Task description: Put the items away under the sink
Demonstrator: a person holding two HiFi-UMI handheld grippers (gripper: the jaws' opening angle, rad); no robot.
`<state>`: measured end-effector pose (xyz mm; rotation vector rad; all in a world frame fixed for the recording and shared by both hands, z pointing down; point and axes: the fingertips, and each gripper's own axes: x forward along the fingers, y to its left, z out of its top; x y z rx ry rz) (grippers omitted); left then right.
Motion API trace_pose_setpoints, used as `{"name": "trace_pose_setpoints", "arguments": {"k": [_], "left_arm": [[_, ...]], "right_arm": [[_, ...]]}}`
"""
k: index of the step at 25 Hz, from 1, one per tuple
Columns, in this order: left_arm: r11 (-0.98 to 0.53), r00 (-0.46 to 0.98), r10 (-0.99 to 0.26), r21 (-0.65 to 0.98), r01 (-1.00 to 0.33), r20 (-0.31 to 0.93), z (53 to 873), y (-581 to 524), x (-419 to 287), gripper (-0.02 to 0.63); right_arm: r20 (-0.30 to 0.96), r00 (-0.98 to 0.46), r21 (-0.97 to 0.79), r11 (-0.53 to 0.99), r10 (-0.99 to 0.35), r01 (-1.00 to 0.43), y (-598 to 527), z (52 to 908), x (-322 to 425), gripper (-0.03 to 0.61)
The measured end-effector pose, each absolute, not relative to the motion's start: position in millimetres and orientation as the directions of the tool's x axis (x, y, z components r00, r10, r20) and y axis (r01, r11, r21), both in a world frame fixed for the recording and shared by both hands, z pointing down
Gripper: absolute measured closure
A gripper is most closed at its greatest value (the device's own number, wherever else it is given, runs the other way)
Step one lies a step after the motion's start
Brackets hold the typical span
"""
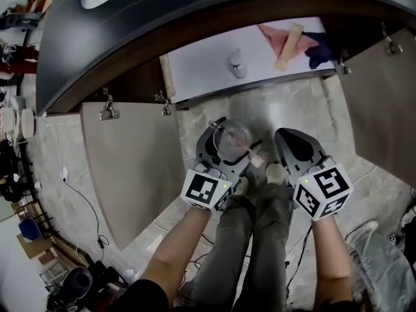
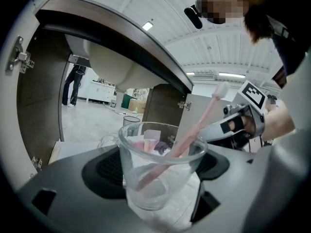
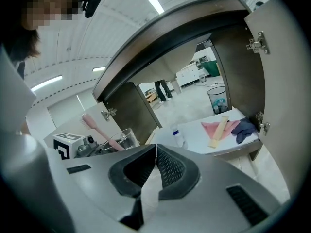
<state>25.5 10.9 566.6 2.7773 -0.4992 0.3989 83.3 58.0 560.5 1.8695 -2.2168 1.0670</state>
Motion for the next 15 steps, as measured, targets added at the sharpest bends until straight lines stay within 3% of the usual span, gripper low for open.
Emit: {"name": "trace_pose_setpoints", "arguments": {"k": [15], "left_arm": [[-0.867, 0.882, -0.357, 0.241, -0.435, 0.309, 645, -18, 25, 0.202]], "right_arm": [[0.445, -0.285, -0.456, 0.059, -0.849, -0.888, 31, 657, 74, 0.543]]}}
